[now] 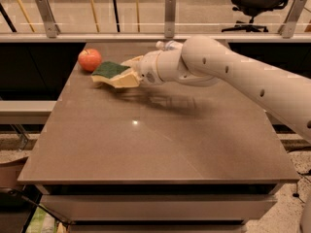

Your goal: Move sponge near apple

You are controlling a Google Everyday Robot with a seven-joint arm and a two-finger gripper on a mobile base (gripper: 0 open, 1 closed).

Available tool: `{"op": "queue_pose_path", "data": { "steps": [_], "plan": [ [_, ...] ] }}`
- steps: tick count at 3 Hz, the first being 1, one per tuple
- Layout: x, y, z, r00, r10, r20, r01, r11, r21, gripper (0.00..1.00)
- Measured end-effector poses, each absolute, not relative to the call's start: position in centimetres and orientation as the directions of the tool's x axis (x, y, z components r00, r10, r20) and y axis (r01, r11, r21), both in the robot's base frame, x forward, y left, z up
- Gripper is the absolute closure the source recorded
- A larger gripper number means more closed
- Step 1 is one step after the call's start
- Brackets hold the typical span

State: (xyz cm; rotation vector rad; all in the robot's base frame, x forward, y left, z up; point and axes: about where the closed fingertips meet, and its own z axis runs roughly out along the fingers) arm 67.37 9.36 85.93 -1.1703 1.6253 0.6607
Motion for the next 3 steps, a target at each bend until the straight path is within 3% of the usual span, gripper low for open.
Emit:
{"op": "queue_pose_path", "data": {
  "steps": [1, 2, 3],
  "plan": [
    [68.99, 8.64, 85.64, -0.043, -0.379, -0.925, -0.907, 0.402, -0.123, 1.00],
    [68.94, 8.85, 85.63, -0.042, -0.378, -0.925, -0.909, 0.400, -0.122, 0.84],
    [68.87, 9.10, 85.59, -0.041, -0.378, -0.925, -0.910, 0.396, -0.121, 0.59]
  ]
}}
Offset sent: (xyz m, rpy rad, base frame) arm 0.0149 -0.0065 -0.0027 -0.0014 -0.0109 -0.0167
